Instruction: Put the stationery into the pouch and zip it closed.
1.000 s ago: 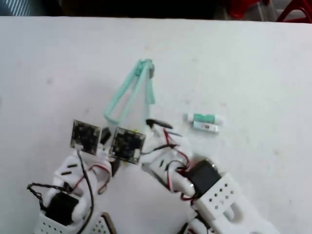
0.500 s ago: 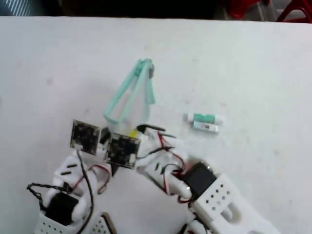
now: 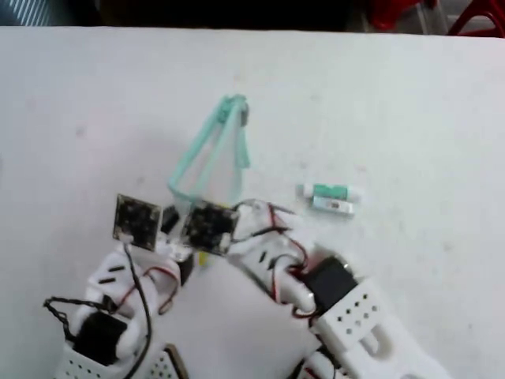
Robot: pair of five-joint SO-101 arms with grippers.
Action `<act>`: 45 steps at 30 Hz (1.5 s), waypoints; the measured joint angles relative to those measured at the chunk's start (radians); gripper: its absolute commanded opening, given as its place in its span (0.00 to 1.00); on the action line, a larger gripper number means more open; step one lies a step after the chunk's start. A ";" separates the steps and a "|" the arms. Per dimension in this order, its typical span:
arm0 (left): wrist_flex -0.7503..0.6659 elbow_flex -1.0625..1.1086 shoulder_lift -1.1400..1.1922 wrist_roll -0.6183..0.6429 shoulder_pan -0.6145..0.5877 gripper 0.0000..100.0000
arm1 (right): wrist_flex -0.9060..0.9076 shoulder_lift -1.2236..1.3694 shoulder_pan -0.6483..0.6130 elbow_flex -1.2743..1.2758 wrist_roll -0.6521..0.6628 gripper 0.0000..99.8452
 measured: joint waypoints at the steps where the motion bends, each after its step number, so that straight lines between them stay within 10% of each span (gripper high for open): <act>1: 0.000 0.000 0.000 -0.002 0.000 0.21 | -0.005 0.000 0.017 0.000 0.000 0.02; 11: 0.000 0.000 0.000 -0.005 0.000 0.21 | -0.011 0.000 0.115 0.000 0.031 0.03; 18: 0.000 0.000 0.000 -0.005 0.000 0.21 | 0.109 0.000 0.043 0.000 0.034 0.32; 45: 0.000 0.000 0.000 -0.005 0.000 0.21 | 0.051 0.094 -0.095 -0.005 0.040 0.07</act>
